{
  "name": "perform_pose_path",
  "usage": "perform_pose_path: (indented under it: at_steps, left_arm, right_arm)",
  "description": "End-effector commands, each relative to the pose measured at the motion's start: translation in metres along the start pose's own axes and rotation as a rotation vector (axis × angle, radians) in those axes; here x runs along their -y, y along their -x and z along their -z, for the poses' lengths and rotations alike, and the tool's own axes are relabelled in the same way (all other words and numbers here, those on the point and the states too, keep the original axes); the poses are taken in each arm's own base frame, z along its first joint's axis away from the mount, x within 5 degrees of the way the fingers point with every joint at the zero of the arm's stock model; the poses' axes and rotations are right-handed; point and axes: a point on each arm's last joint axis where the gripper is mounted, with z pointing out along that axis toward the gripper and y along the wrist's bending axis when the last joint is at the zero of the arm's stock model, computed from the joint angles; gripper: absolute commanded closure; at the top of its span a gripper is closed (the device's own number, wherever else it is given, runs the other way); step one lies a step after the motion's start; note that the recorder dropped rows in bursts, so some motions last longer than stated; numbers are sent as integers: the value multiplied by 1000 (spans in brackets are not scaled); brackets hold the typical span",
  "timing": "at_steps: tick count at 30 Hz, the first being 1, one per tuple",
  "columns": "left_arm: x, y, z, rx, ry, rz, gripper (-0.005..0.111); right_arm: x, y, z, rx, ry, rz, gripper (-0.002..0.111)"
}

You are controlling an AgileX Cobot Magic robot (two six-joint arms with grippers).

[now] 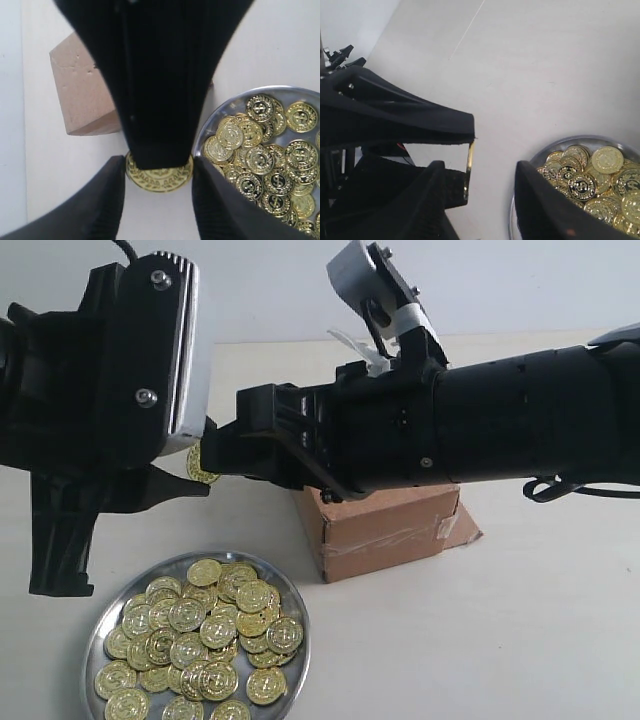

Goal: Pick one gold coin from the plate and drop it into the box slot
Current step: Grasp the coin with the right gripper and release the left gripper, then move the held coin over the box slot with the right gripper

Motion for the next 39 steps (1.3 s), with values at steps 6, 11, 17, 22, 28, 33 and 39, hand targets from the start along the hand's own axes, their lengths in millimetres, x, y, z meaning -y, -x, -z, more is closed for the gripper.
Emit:
perform_pose_path:
  at_steps: [6, 11, 17, 22, 28, 33, 39]
  left_arm:
    - [1, 6, 2, 68, 4, 54, 72]
    - [1, 7, 2, 70, 3, 42, 72]
    - [1, 7, 2, 73, 1, 43, 72]
    - [1, 7, 2, 74, 3, 43, 72]
    - [0, 7, 2, 77, 8, 41, 72]
    - [-3, 5, 3, 60, 43, 66, 23]
    - [-7, -13, 35, -66, 186, 174, 36]
  right_arm:
    - [0, 2, -1, 11, -9, 7, 65]
    - [1, 3, 0, 19, -23, 7, 65]
    - [1, 3, 0, 20, -25, 7, 79]
    - [1, 3, 0, 20, -25, 7, 104]
    - [1, 3, 0, 20, -25, 11, 108]
    - [2, 4, 0, 26, -35, 11, 108]
    - [24, 17, 8, 162, -314, 85, 108]
